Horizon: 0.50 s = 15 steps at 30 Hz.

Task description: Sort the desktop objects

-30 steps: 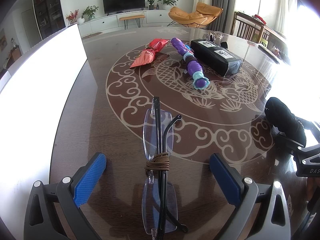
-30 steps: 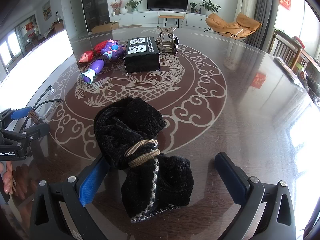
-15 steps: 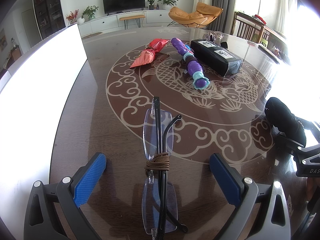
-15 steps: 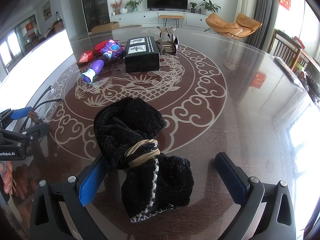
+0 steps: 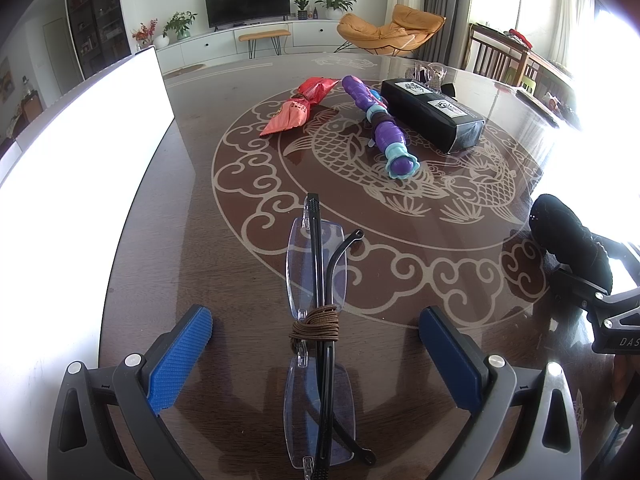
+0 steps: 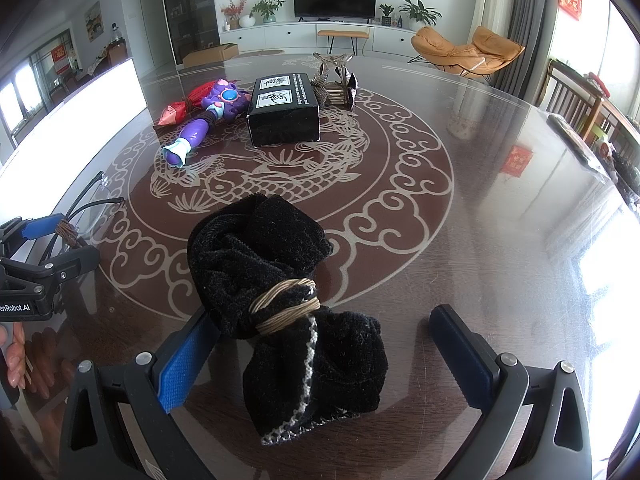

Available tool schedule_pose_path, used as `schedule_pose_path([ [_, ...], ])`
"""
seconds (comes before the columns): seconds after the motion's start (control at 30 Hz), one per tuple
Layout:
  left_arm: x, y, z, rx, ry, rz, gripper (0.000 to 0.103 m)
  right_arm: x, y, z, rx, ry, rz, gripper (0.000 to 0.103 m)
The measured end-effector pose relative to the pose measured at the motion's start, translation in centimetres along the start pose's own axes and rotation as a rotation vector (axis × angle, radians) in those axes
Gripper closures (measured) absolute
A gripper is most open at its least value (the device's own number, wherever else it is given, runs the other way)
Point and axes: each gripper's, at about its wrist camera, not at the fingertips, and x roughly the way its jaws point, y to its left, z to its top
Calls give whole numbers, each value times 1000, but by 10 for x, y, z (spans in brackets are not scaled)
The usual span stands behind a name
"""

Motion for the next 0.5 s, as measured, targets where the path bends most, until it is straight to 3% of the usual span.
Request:
schedule_pose_path([
  [0.37,-1,-2,0,12,14,0,0,0,0,0,-1,2,1,0],
  [0.43,1,1,3,70,71,-41,0,1,-1,2,-25,21,18,0],
  [0.5,3,3,8,96,138,-55,0,4,-2,10,-72,105,53,0],
])
